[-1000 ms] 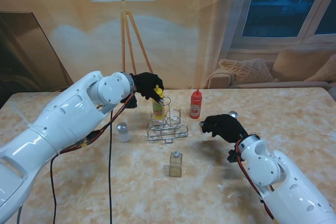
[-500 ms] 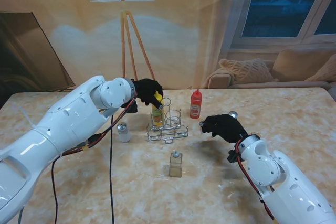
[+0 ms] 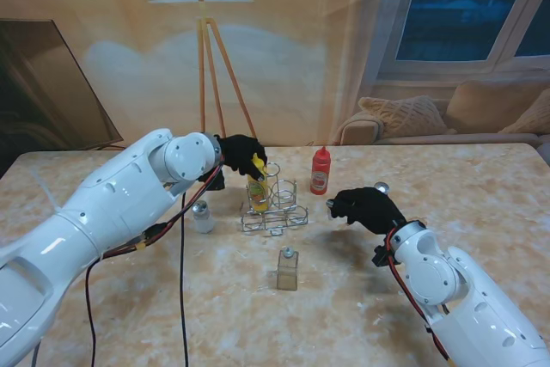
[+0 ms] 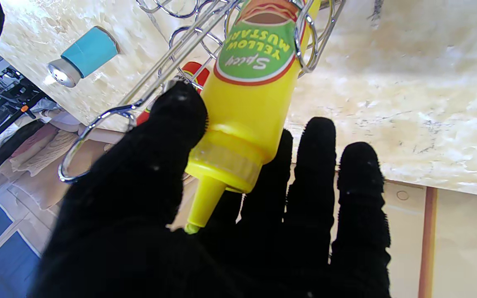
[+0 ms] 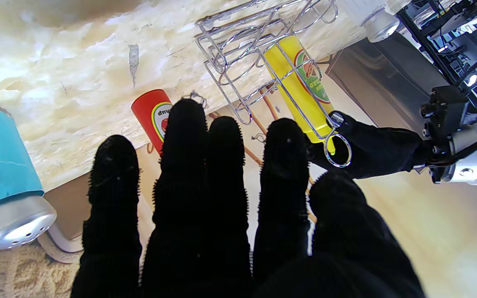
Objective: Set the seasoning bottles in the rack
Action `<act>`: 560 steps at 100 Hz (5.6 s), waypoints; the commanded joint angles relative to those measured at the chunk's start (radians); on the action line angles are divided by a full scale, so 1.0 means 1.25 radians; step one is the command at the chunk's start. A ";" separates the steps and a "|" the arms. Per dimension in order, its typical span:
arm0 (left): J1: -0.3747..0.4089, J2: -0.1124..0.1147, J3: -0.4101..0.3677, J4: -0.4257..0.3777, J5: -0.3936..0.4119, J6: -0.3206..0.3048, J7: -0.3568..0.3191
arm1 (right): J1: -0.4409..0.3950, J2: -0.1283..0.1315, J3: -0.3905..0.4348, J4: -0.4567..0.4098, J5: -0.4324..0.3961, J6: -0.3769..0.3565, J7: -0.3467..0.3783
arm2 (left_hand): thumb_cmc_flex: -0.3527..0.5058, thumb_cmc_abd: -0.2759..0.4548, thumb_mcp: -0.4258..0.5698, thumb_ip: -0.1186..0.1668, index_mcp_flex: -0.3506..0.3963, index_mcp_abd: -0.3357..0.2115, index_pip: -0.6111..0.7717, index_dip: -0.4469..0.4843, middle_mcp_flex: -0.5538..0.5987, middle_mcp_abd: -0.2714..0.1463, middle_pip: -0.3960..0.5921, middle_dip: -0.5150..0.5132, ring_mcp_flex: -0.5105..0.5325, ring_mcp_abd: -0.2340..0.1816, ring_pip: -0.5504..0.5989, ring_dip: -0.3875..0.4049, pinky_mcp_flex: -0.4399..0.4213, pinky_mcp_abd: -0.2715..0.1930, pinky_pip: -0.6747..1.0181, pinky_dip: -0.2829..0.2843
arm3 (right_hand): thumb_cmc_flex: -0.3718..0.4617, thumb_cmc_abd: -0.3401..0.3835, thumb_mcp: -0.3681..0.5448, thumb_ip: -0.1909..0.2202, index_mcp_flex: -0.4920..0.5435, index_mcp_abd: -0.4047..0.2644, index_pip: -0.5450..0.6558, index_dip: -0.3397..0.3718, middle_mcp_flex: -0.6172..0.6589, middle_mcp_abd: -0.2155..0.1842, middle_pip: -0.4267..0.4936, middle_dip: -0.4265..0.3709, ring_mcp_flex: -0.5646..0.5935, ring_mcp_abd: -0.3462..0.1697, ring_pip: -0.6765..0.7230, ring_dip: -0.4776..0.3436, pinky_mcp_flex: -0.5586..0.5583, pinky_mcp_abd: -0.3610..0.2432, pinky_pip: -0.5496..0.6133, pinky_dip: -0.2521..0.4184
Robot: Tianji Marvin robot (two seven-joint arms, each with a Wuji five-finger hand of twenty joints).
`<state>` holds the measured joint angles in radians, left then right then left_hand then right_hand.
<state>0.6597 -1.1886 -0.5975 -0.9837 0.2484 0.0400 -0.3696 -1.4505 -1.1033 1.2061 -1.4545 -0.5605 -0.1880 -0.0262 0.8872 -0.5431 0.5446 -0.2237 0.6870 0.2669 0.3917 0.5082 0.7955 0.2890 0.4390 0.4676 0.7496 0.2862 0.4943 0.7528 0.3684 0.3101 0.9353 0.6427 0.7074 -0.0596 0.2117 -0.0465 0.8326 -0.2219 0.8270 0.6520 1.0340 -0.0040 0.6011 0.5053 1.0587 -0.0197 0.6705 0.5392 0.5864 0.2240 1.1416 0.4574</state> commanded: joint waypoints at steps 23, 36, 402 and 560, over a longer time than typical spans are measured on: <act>0.014 0.005 -0.015 -0.010 0.007 0.003 -0.011 | -0.008 -0.003 -0.001 -0.005 -0.003 0.000 0.011 | -0.107 0.045 0.158 0.080 0.026 0.013 -0.097 -0.032 -0.096 0.000 -0.039 -0.026 -0.113 0.032 -0.073 -0.066 -0.080 0.015 -0.058 -0.027 | 0.014 -0.015 0.011 -0.014 0.007 -0.004 0.016 -0.001 0.028 -0.005 0.014 0.027 0.013 -0.008 0.014 0.020 -0.003 0.007 0.014 0.000; 0.019 0.007 -0.023 -0.013 0.013 -0.002 -0.007 | -0.009 -0.003 0.000 -0.005 -0.004 0.000 0.010 | -0.122 0.035 0.166 0.077 0.025 0.013 -0.106 -0.031 -0.099 -0.001 -0.041 -0.026 -0.120 0.031 -0.074 -0.070 -0.083 0.014 -0.062 -0.027 | 0.012 -0.018 0.015 -0.015 0.008 -0.004 0.018 -0.002 0.028 -0.006 0.014 0.027 0.014 -0.009 0.014 0.020 -0.004 0.006 0.014 0.000; 0.758 0.135 -0.822 -0.428 0.316 -0.406 0.054 | 0.008 -0.003 -0.015 0.011 -0.005 0.009 0.014 | -0.309 0.071 0.069 0.076 -0.201 0.110 -0.273 -0.153 -0.302 0.068 -0.283 -0.167 -0.348 0.058 -0.269 -0.289 -0.200 -0.013 -0.318 -0.150 | 0.001 -0.025 0.042 -0.020 0.007 -0.006 0.023 -0.008 0.030 -0.005 0.016 0.028 0.014 -0.010 0.015 0.021 -0.003 0.006 0.014 0.000; 0.575 0.080 -0.535 -0.181 0.222 -0.334 0.261 | 0.017 -0.003 -0.022 0.024 -0.011 0.012 0.010 | -0.388 -0.078 0.298 0.030 -0.298 -0.077 -0.262 -0.157 -0.399 0.038 -0.262 -0.146 -0.363 0.064 -0.236 -0.291 -0.215 -0.033 -0.311 -0.240 | -0.001 -0.031 0.050 -0.021 0.008 -0.007 0.027 -0.010 0.032 -0.009 0.018 0.028 0.017 -0.010 0.019 0.021 -0.001 0.006 0.015 0.000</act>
<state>1.3939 -1.0775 -1.2765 -1.2160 0.5277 -0.3829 -0.0271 -1.4214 -1.1028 1.1810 -1.4221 -0.5735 -0.1748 -0.0270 0.4023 -0.5935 0.8732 -0.1473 0.3213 0.2244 0.0373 0.2956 0.3141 0.3570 0.0997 0.2712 0.2690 0.3521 0.1864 0.3612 0.0953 0.2678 0.5255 0.3423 0.7052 -0.0860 0.2634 -0.0466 0.8326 -0.2219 0.8473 0.6454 1.0418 -0.0036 0.6111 0.5053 1.0610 -0.0197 0.6713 0.5393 0.5864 0.2242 1.1417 0.4574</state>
